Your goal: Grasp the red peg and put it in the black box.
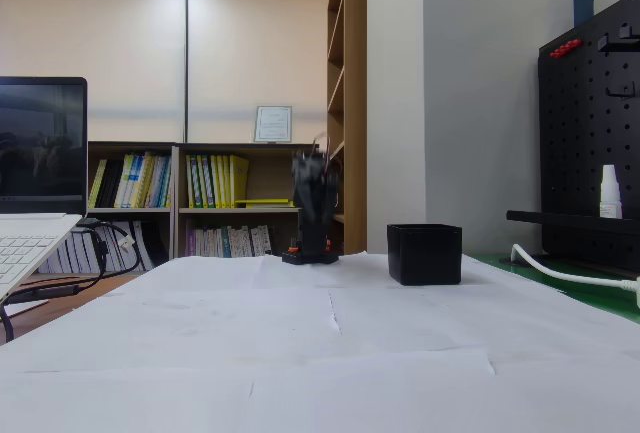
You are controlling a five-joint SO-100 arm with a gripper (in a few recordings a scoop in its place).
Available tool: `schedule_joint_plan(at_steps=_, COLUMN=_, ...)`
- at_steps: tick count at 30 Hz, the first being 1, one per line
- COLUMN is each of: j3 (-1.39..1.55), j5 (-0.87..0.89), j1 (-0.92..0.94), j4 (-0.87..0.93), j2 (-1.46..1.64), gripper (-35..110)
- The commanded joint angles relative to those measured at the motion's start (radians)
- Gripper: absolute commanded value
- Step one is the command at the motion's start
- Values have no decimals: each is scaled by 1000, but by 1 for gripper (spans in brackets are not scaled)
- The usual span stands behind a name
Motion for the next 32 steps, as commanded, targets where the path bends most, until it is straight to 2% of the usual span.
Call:
schedule_joint_plan(at_steps=1, j3=14, j5=-17, j1=3, j4=206, j2=-103, gripper=0)
schedule_joint_plan(at_steps=7, j3=14, j5=-184, j1=43, j4=588, j2=-201, gripper=0)
schedule_joint_plan(at_steps=9, j3=14, j5=-103, j1=34, j4=667, j2=-245, gripper=0)
schedule_joint_plan(at_steps=14, j3=14, j5=38, j1=43, j4=698, j2=-252, gripper=0)
schedule_joint_plan(at_steps=32, j3=14, j5=48, j1=37, j4=704, j2=-252, gripper=0)
